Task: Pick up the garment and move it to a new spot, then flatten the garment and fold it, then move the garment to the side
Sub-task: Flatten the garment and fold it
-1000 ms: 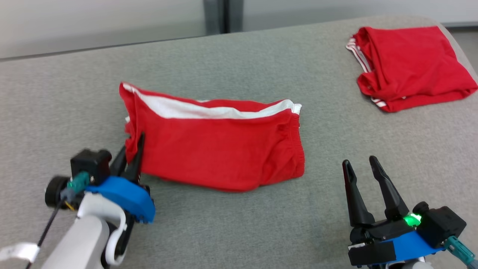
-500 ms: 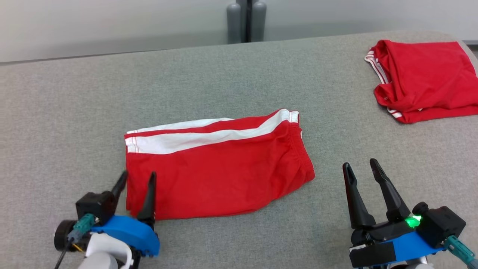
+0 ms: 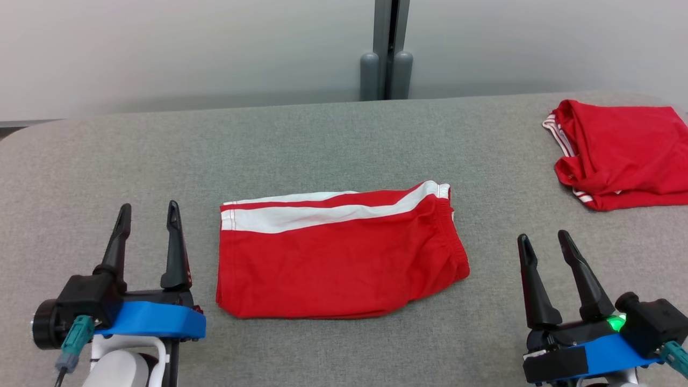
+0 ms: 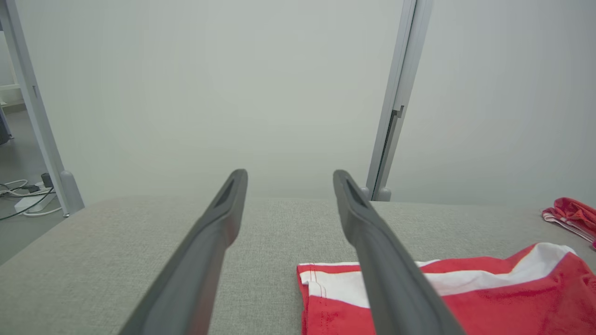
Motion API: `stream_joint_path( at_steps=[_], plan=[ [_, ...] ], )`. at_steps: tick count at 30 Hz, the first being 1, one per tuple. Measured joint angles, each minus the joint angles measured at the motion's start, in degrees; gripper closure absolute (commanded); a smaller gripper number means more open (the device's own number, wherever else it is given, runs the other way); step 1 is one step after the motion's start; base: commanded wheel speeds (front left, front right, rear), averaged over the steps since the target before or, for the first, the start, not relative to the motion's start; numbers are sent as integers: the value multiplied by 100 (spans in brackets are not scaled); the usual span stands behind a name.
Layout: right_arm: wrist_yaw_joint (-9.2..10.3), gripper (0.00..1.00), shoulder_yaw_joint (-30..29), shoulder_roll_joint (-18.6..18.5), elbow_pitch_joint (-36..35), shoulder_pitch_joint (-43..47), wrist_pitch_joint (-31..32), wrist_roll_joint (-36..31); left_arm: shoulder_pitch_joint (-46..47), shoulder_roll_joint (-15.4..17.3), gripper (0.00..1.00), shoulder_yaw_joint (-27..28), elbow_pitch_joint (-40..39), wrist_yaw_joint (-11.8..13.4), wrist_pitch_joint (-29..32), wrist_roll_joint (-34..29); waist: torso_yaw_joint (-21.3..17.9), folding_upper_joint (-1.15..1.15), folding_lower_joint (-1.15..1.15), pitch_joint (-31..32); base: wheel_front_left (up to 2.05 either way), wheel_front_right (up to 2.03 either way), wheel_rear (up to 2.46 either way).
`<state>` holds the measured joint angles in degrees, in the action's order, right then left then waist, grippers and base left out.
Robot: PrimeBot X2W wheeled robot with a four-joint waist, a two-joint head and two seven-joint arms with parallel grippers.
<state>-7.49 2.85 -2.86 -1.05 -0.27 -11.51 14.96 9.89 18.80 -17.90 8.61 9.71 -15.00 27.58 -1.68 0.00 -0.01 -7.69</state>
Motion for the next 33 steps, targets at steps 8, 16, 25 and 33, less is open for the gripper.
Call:
stream_joint_path(
  at_steps=[8, 16, 25, 33],
  plan=[
    [0, 0, -354, 0, -93, 233, 29, -25, -730, -315, 0, 694, -609, -25, 1, -766, 201, 0, 0, 285, 0, 0, 0],
    [0, 0, -527, -1, -113, 515, 137, -23, -1155, -428, 0, 870, -381, -412, 0, -1074, 295, 0, 0, 470, 0, 0, 0],
    [0, 0, -463, -1, 41, 788, 278, -66, -1290, -612, 0, 957, -93, -654, 1, -1295, 322, 0, 0, 545, 0, 0, 0],
    [0, 0, -434, -1, 36, 808, 290, -131, -1269, -699, 0, 1129, -9, -771, 0, -1457, 335, 0, 1, 510, 0, 0, 0]
  ],
)
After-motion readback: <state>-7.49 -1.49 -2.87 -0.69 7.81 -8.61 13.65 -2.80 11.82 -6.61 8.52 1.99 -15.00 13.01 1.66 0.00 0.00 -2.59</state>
